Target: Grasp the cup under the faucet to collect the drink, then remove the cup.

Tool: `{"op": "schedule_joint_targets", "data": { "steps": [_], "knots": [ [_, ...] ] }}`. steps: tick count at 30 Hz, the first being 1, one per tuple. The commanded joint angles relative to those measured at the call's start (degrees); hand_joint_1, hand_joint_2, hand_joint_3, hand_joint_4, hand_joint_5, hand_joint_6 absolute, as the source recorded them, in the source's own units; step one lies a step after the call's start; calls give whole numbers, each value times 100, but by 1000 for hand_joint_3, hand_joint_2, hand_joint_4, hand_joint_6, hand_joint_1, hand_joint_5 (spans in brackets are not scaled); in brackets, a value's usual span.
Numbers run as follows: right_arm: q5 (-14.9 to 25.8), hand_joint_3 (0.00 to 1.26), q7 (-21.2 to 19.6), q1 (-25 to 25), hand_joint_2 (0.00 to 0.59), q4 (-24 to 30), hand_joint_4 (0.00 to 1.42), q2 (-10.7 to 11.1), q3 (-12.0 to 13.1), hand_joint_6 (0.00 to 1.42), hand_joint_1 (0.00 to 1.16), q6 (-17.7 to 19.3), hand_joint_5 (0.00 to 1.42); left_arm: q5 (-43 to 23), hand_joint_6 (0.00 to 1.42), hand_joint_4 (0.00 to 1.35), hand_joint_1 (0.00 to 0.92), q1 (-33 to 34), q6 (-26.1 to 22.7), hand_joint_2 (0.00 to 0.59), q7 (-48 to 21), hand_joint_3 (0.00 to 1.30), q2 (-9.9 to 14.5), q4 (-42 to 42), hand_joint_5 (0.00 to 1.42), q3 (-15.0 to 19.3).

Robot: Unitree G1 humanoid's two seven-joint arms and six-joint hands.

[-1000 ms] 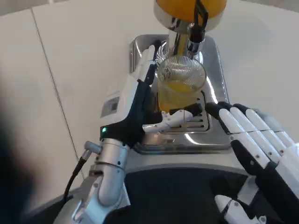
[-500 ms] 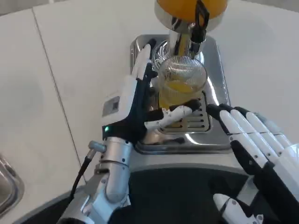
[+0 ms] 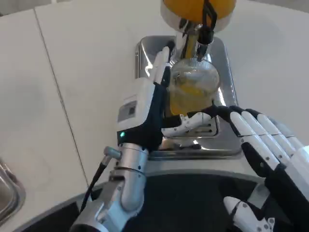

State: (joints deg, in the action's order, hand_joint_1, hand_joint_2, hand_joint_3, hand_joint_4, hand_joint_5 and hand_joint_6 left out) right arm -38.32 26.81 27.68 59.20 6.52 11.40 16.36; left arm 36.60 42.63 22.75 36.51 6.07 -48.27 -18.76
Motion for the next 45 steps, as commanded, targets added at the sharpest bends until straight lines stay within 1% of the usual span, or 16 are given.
{"op": "schedule_joint_targets", "data": {
  "steps": [1,3,6,8,10,11,14,15,16,17,19,21,27,35,43,45],
  "knots": [
    [149,0,100,-7,517,80,0,-78,111,31,106,-59,3,182,671,108,424,105,-334,53,360,45,-207,-145,474,-149],
    [184,0,132,-31,517,80,0,-80,171,31,106,-64,3,287,862,199,441,99,-572,56,652,128,-307,-105,604,-205],
    [254,0,179,-76,517,80,0,-76,267,32,106,-102,8,389,1073,334,455,82,-824,55,945,242,-418,-60,765,-251],
    [284,0,206,-98,517,80,0,-76,312,32,106,-123,10,356,1233,529,462,69,-952,57,1116,408,-508,-47,919,-246],
    [308,0,228,-109,517,80,0,-85,354,32,106,-133,11,309,1392,696,469,77,-1031,54,1192,533,-575,-53,1048,-253],
    [319,0,241,-114,517,80,0,-84,380,32,106,-134,12,296,1418,761,472,84,-1052,54,1206,622,-593,-60,1099,-262],
    [366,0,277,-174,517,80,0,-94,476,32,106,-211,13,217,1424,978,489,96,-1111,46,1185,797,-721,-65,1259,-265],
    [390,0,299,-204,517,80,0,-94,515,34,106,-240,13,176,1424,1076,494,89,-1103,44,1185,873,-771,-66,1330,-257],
    [407,0,320,-223,517,80,0,-92,552,36,106,-247,13,131,1424,1151,511,75,-1078,50,1182,977,-814,-59,1400,-243],
    [419,0,338,-235,517,80,0,-91,577,42,106,-246,21,92,1424,1184,539,57,-1020,55,1161,1038,-840,-27,1420,-237],
    [436,0,385,-246,516,80,0,-113,616,44,107,-262,23,36,1424,1219,591,37,-966,54,1129,1099,-863,27,1424,-230],
    [439,0,420,-263,515,80,0,-130,641,45,110,-265,24,-9,1424,1225,610,34,-953,46,1108,1113,-862,70,1424,-215],
    [395,0,548,-426,512,80,0,-122,616,47,117,-414,25,-106,1424,1136,644,0,-944,0,1029,1132,-722,404,1417,-105],
    [272,0,688,-671,512,80,0,-127,323,47,124,-595,25,-82,1424,1070,684,-357,-1059,0,800,1158,-339,1147,1417,88],
    [237,0,617,-525,511,80,0,-174,133,59,129,-524,27,4,1424,1043,725,-765,-1119,0,571,1150,62,1713,1390,218],
    [234,0,580,-456,511,80,0,-172,99,61,130,-508,30,-13,1424,1043,731,-856,-1097,0,500,1149,226,1827,1378,302]
  ]
}}
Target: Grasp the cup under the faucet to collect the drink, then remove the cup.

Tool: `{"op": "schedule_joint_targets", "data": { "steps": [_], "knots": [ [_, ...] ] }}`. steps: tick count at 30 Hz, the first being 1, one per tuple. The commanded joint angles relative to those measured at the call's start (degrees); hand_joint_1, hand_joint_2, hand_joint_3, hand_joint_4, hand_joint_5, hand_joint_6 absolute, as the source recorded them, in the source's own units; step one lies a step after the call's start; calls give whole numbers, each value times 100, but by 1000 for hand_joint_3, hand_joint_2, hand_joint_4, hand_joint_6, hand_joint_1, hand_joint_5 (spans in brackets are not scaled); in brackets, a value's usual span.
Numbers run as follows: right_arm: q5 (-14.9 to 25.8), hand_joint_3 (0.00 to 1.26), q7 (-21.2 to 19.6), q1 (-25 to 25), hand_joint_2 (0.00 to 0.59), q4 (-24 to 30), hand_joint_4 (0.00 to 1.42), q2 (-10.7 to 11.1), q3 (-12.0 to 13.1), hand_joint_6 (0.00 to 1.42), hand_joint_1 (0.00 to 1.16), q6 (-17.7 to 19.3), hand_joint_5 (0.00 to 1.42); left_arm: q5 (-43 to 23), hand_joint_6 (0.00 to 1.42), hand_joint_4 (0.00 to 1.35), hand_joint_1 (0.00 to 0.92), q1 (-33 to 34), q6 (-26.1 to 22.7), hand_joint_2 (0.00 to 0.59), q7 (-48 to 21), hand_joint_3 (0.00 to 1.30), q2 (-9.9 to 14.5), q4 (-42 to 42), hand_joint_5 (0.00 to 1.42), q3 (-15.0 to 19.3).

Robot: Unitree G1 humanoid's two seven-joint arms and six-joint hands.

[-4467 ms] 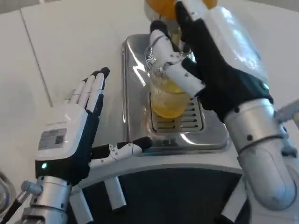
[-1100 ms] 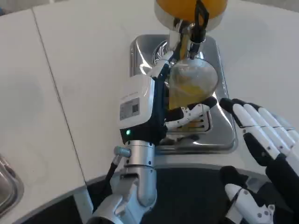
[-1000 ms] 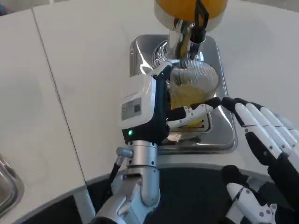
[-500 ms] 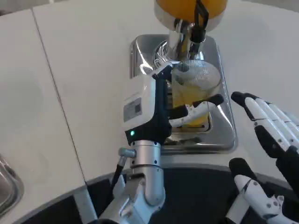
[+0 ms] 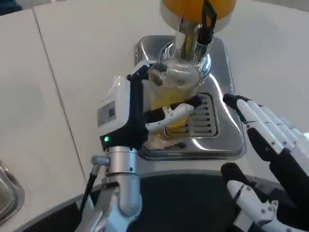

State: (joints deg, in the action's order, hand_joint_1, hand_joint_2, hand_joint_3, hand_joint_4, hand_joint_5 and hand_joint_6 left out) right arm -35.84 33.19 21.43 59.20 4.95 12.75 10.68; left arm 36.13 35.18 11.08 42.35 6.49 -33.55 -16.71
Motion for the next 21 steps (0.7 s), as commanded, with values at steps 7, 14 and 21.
{"op": "schedule_joint_targets", "data": {
  "steps": [7,14,21],
  "knots": [
    [-78,0,-179,295,511,80,0,45,-178,64,133,44,36,-80,1424,1031,752,-551,166,0,-373,1149,722,958,1366,448],
    [-99,0,-252,295,511,80,0,131,-250,65,134,8,38,-253,1424,1031,755,-1073,192,0,-754,1149,1078,1552,1362,814],
    [-112,0,-300,319,511,80,0,261,-331,65,134,10,38,-695,1424,1031,765,-1907,370,0,-1333,1145,1450,2612,1362,1398]
  ]
}}
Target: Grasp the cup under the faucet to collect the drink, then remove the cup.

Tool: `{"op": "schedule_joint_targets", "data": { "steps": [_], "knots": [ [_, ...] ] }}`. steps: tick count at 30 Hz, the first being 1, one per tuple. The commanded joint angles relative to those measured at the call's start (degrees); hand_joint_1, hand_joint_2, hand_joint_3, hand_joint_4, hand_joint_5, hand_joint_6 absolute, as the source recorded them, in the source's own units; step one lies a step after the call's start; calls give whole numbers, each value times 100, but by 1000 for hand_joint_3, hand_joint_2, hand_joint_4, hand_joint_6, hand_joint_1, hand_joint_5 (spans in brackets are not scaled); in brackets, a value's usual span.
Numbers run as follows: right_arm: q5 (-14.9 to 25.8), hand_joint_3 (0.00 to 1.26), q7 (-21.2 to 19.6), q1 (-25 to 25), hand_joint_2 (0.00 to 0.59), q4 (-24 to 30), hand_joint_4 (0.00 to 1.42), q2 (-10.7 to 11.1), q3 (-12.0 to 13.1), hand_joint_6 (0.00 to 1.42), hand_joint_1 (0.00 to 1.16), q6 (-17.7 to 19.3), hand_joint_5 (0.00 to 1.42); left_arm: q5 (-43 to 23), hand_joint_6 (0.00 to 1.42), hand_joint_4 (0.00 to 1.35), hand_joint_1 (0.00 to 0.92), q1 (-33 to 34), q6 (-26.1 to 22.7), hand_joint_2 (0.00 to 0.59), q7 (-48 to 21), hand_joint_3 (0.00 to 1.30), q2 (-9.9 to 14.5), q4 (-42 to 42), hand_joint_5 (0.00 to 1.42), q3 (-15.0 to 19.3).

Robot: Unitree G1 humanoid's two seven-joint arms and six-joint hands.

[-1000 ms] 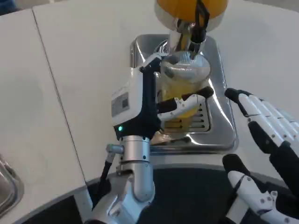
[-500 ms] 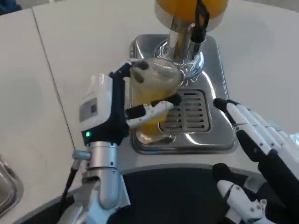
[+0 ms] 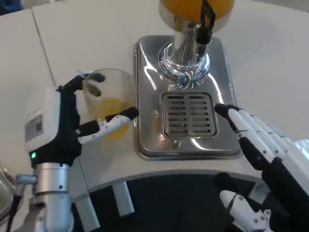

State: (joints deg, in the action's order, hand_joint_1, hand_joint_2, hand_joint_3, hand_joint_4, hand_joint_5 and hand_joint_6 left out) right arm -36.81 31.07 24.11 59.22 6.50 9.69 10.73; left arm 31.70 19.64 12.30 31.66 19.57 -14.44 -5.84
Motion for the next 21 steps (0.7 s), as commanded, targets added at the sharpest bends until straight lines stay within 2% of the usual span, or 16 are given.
{"op": "schedule_joint_targets", "data": {
  "steps": [1,5,11,17,21],
  "knots": [
    [-30,0,-81,24,511,78,0,148,-27,65,134,-9,38,-304,1424,1031,766,-441,262,0,-351,1143,158,837,1362,376],
    [-103,0,-29,-80,511,78,0,386,40,52,136,-19,16,-470,1424,1031,769,-891,394,0,-681,1141,257,1501,1362,631],
    [-56,0,-100,94,511,74,0,718,249,35,137,49,0,-580,1424,1031,774,-1298,449,0,-1004,1139,179,2034,1362,875],
    [46,0,-289,434,511,20,0,959,494,7,138,327,0,-721,1424,1031,777,-1620,476,0,-1245,1140,57,2585,1362,1023],
    [29,0,-457,766,523,-17,0,1153,742,0,120,744,0,-841,1424,1031,778,-2120,602,0,-1471,1146,1,3161,1362,1109]
  ]
}}
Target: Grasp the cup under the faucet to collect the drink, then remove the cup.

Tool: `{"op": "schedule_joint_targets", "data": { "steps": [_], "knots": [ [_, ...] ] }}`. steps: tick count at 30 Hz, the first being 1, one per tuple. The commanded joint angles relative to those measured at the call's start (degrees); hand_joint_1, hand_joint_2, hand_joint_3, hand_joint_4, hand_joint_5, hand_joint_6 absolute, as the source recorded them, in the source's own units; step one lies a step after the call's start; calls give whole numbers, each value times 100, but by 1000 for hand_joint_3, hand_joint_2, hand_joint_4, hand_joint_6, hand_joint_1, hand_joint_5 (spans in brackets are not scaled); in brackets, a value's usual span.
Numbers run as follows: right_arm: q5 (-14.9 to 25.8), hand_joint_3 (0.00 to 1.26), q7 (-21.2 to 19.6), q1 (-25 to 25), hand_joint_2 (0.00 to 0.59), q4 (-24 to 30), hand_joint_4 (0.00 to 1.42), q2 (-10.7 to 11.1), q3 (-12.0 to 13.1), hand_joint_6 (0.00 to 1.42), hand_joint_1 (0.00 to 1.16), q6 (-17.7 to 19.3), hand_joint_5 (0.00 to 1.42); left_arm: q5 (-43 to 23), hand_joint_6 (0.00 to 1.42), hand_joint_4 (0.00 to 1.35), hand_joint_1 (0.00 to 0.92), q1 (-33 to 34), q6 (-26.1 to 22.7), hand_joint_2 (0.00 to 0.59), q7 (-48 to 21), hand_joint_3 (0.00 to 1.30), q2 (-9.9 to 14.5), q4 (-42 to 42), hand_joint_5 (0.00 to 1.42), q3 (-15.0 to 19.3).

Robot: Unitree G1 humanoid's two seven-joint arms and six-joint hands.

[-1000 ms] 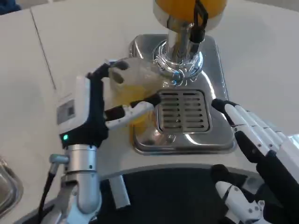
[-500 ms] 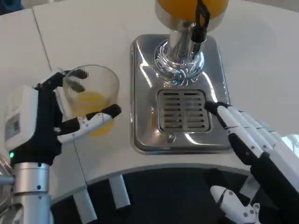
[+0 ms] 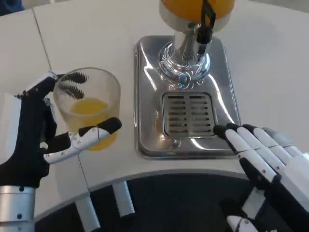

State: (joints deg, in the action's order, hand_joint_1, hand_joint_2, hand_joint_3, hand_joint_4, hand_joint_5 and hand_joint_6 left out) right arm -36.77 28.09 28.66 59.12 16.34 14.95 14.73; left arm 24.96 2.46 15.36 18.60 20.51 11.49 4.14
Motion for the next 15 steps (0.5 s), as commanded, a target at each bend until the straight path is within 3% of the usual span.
{"op": "schedule_joint_targets", "data": {
  "steps": [1,11,15],
  "knots": [
    [26,0,-184,361,525,-19,0,192,243,0,114,412,0,-183,1424,1031,778,-475,308,0,-206,1146,-115,650,1362,127],
    [85,0,-537,504,528,-202,0,300,380,0,65,1103,0,-231,1424,1031,779,-1242,653,0,-666,1148,-224,1397,1362,88],
    [263,0,-771,666,542,-289,0,256,569,0,59,1450,0,-241,1424,1031,779,-1386,808,0,-811,1148,-259,1548,1362,152]
  ]
}}
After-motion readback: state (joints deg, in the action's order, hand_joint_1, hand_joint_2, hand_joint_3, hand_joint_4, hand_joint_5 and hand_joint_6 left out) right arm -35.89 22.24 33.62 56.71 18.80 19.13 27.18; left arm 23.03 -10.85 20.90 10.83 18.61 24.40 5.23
